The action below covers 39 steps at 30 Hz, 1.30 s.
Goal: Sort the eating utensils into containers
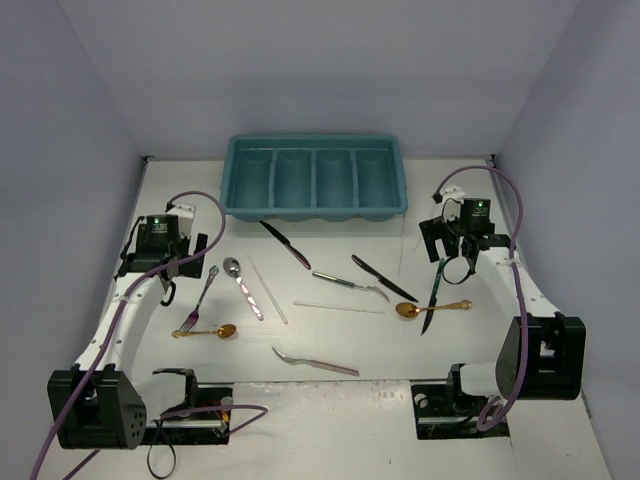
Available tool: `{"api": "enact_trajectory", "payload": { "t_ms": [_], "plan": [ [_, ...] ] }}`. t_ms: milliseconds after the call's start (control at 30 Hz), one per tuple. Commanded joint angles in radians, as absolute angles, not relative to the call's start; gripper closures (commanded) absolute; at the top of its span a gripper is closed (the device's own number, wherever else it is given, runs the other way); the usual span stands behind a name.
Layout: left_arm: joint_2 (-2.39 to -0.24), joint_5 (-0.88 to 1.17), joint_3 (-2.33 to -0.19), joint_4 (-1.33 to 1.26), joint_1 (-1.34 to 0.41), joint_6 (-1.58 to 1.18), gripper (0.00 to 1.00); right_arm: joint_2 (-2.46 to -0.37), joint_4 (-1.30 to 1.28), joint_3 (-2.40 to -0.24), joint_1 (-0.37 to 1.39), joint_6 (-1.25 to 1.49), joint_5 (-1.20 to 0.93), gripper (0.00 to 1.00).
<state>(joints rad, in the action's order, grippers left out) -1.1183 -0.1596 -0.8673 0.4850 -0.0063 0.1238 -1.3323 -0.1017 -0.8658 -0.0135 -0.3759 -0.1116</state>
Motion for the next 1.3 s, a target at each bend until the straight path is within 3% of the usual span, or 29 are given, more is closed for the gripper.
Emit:
{"api": "enact_trajectory", "payload": {
  "t_ms": [0, 300, 500, 733, 1067, 1267],
  "plan": [
    [-1.110, -0.125, -0.908, 0.478, -0.006, 0.144, 0.03, -1.330, -0.088, -0.874, -0.006, -0.381, -0.102, 0.00],
    [-1.135, 0.000, -0.960, 0.503, -0.006, 0.170, 0.03, -1.328, -0.091, -0.861, -0.006, -0.383, -0.104, 0.00],
    [-1.109, 0.312, -1.031, 0.516, -0.054, 0.325, 0.03, -1.323, -0.092, -0.861, -0.006, -0.388, -0.103, 0.00],
    [-1.356, 0.230, -1.271, 0.611, -0.419, 0.528, 0.12, -1.363, -0.092, -0.880, -0.006, -0.356, -0.124, 0.00],
    [-1.725, 0.570, -1.501, 0.721, -0.573, 0.824, 0.19, -1.316, -0.110, -0.875, -0.006, -0.343, -0.140, 0.00],
    [-1.875, 0.658, -1.640, 0.750, -0.638, 0.913, 0.23, -1.292, -0.131, -0.887, -0.006, -0.328, -0.152, 0.00]
  ]
}}
